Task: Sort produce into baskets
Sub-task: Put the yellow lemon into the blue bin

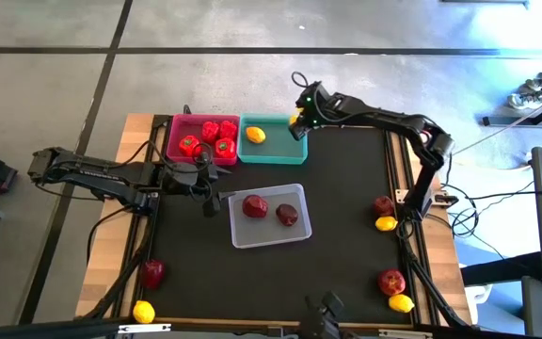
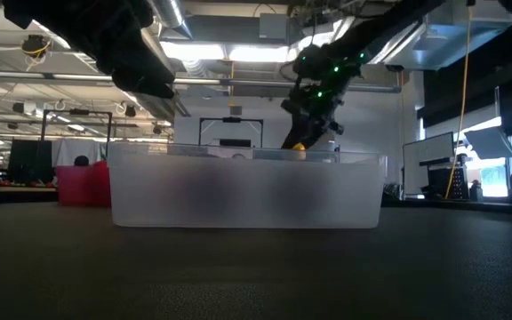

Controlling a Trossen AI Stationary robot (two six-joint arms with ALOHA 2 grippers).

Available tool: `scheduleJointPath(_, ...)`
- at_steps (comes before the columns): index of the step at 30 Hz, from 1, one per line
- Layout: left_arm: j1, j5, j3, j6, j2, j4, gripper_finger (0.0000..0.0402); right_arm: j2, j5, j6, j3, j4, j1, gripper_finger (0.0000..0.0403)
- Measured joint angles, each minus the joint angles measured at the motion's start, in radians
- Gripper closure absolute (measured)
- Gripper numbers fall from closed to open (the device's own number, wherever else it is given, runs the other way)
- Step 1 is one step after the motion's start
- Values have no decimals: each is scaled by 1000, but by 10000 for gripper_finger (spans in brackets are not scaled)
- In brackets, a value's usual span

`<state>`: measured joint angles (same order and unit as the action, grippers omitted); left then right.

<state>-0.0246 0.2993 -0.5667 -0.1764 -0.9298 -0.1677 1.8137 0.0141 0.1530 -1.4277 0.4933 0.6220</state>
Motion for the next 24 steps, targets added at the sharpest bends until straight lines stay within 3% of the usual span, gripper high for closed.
scheduleJointPath(6,0,0,0,0,0,0,84,85,-6,-1,0,-41,0,300)
scheduleJointPath(12,0,0,0,0,0,0,84,135,62,-8,0,-57,0,286)
scheduleJointPath(24,0,0,0,1,0,0,84,137,63,-29,1,-12,-4,155)
